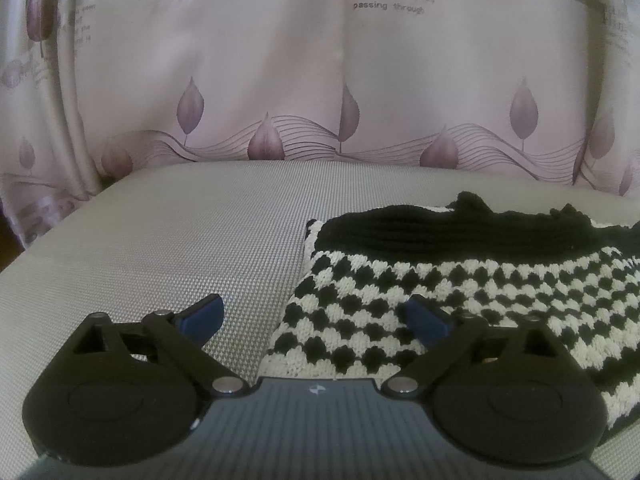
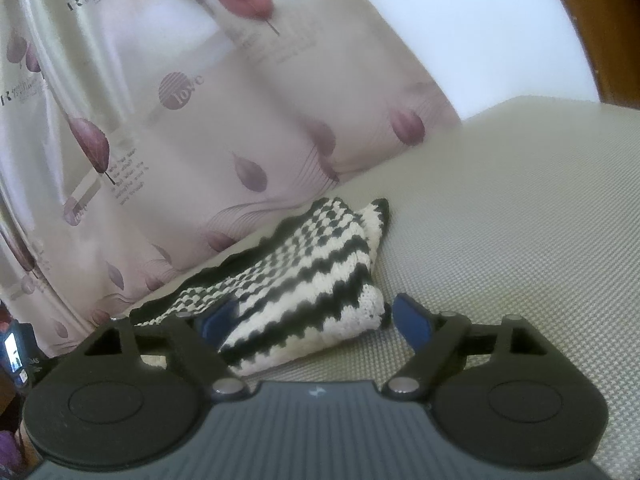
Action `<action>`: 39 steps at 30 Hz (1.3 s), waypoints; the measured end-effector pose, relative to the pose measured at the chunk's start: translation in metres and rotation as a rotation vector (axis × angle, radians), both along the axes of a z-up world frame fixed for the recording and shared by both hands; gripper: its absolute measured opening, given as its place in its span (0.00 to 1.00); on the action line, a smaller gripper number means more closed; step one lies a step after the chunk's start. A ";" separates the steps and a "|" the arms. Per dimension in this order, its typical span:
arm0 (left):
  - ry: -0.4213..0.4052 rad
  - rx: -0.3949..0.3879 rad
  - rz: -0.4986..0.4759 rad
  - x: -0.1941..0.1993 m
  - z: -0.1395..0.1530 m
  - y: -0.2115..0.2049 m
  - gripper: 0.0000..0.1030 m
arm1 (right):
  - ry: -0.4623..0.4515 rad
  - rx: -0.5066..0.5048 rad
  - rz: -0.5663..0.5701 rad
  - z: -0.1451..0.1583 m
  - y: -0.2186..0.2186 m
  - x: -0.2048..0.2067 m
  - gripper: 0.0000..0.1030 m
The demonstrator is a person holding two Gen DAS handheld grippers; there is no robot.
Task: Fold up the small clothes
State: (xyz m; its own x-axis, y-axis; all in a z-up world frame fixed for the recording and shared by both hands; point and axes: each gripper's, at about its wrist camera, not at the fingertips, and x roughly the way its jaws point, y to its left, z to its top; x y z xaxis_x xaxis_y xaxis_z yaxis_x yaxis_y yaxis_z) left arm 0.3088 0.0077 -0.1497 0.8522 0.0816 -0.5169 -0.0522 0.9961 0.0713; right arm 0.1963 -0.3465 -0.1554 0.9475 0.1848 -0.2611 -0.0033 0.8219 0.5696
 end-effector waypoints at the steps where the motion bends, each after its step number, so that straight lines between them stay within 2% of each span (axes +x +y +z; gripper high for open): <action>1: 0.000 0.000 0.002 0.000 0.000 0.000 0.94 | 0.001 0.006 -0.003 -0.001 -0.001 0.000 0.83; 11: 0.001 0.007 0.010 0.001 -0.001 -0.001 0.97 | 0.006 0.024 -0.033 -0.001 -0.003 -0.001 0.85; 17: 0.012 -0.001 0.008 0.002 -0.001 -0.001 0.98 | 0.015 0.092 -0.106 -0.005 -0.014 -0.005 0.89; 20: 0.040 -0.058 -0.012 0.007 -0.002 0.008 0.99 | 0.009 0.114 -0.108 -0.007 -0.018 -0.006 0.89; 24: 0.102 -0.188 -0.030 0.016 -0.003 0.028 1.00 | 0.023 0.120 -0.092 -0.007 -0.019 -0.004 0.90; 27: 0.148 -0.244 -0.078 0.023 -0.001 0.039 1.00 | 0.048 0.104 -0.077 -0.005 -0.017 0.001 0.90; 31: 0.217 -0.324 -0.218 0.037 0.004 0.054 1.00 | 0.076 0.095 -0.031 0.002 -0.018 0.013 0.90; 33: 0.248 -0.363 -0.247 0.045 0.004 0.063 0.99 | 0.074 0.084 -0.010 0.007 -0.020 0.019 0.90; 36: 0.263 -0.385 -0.300 0.056 0.003 0.067 0.97 | 0.069 0.060 0.005 0.013 -0.022 0.028 0.90; 39: 0.280 -0.371 -0.371 0.062 0.001 0.063 0.98 | 0.075 0.034 0.014 0.017 -0.024 0.039 0.90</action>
State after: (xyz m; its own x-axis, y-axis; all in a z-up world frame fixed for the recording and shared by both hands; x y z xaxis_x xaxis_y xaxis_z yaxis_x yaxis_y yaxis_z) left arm 0.3710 0.0702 -0.1482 0.6160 -0.4251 -0.6632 0.2749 0.9050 -0.3247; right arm 0.2357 -0.3709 -0.1384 0.9229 0.2074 -0.3244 0.0292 0.8025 0.5959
